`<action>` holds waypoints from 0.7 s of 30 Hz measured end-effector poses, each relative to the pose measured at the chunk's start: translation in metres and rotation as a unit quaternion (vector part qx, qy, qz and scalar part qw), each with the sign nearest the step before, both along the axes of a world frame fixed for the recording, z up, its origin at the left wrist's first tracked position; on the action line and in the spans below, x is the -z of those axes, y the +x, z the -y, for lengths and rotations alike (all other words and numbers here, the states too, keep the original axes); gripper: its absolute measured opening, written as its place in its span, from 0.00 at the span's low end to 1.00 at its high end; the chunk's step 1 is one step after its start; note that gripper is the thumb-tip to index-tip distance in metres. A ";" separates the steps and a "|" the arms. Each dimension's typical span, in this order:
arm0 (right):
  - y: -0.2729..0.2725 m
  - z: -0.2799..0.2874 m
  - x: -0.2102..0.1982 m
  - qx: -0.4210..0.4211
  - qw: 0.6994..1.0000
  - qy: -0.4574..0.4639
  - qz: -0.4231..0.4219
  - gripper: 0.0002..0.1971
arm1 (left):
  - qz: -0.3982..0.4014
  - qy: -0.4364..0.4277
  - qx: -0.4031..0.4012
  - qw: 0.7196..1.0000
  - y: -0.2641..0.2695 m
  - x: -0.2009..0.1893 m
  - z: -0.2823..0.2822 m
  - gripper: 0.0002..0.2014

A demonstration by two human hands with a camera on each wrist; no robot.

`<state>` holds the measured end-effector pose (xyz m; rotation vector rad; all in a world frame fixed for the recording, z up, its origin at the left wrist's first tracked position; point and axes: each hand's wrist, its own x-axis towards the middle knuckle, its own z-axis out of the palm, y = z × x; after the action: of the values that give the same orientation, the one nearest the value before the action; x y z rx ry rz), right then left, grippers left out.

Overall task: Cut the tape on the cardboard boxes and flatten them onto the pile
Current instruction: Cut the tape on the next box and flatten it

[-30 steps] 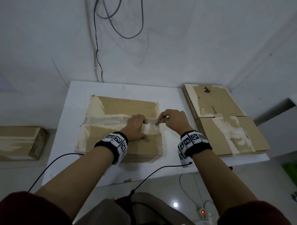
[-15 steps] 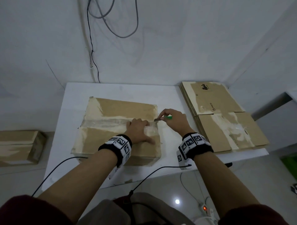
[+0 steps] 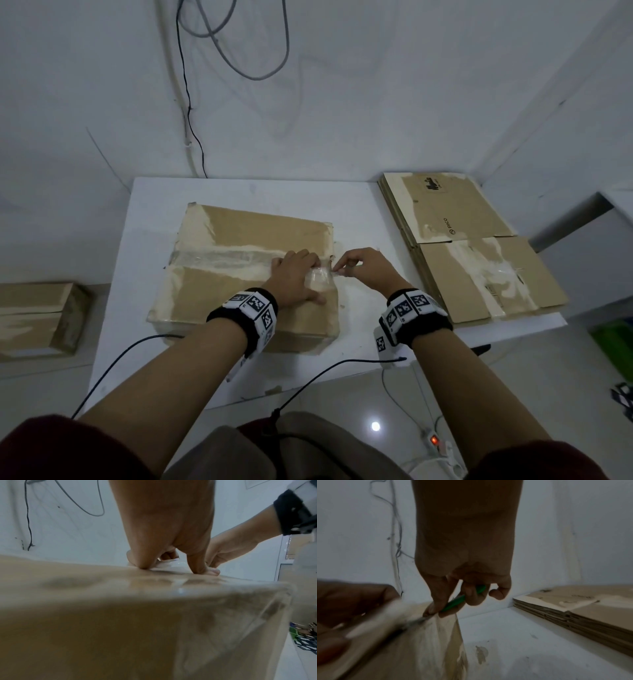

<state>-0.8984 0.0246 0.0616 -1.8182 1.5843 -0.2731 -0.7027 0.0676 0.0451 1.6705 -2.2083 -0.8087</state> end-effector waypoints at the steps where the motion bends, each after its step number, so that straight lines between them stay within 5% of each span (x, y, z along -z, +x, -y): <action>1: -0.002 -0.001 0.000 0.008 0.999 0.025 0.024 0.11 | 0.005 -0.008 0.004 1.000 0.000 -0.004 0.003 0.31; 6: -0.008 -0.010 -0.001 0.035 0.990 0.120 0.071 0.10 | 0.029 -0.097 0.031 0.994 -0.001 -0.030 0.020 0.28; 11: -0.020 -0.010 0.011 0.126 0.982 0.019 0.136 0.08 | 0.061 -0.175 0.005 0.983 -0.001 -0.061 0.019 0.22; 17: -0.018 -0.006 0.006 0.156 0.967 0.004 0.201 0.06 | 0.133 -0.094 0.102 0.981 -0.013 -0.095 -0.012 0.23; 21: -0.008 -0.003 0.007 0.139 0.966 0.015 0.219 0.13 | 0.019 0.142 0.048 0.989 -0.018 -0.093 -0.031 0.25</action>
<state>-0.9063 0.0279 0.0550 -1.3838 1.5052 -0.7231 -0.7205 0.0981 0.1376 1.7228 -2.3030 -1.1736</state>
